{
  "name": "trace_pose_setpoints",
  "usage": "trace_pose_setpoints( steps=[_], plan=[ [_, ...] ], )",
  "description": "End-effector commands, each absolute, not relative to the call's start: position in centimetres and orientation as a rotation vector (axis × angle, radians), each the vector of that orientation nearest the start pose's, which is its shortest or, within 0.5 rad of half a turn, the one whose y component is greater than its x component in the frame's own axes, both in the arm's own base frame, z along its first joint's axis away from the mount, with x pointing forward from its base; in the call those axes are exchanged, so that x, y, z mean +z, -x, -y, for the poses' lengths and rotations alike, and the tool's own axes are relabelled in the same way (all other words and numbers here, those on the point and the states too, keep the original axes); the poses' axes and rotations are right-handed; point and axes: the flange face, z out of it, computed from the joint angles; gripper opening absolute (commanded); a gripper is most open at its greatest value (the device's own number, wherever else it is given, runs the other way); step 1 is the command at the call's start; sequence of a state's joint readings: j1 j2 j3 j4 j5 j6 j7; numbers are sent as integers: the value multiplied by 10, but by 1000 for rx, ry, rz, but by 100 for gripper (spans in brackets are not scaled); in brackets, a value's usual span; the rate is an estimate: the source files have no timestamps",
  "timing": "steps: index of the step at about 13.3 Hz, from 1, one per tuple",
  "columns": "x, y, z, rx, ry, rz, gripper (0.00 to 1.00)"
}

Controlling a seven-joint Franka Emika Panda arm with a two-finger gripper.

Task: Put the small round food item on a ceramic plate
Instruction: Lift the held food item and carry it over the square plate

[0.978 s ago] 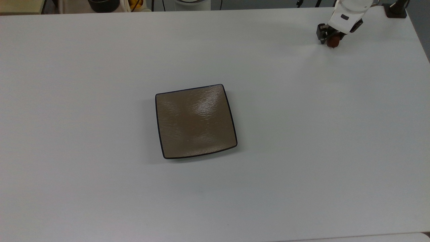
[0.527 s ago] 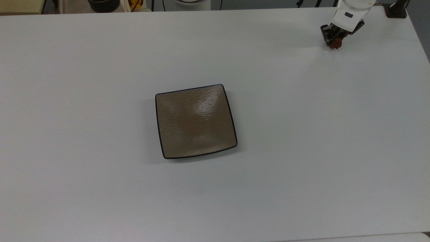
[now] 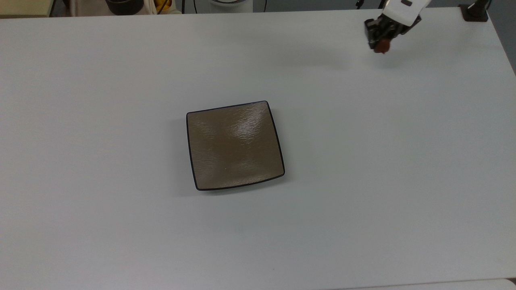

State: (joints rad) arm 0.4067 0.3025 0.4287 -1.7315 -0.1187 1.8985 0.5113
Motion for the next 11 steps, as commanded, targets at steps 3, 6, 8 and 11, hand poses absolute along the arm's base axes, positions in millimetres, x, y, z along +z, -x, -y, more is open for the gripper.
trace_pose_setpoints(
  steps=[3, 6, 8, 11],
  plan=[
    [437, -498, -354, 376, 3168, 794, 38],
    [445, -554, -276, 351, 3199, 688, 38],
    [448, -581, -234, 269, 3218, 601, 39],
    [450, -612, -180, 133, 3243, 414, 39]
  ],
)
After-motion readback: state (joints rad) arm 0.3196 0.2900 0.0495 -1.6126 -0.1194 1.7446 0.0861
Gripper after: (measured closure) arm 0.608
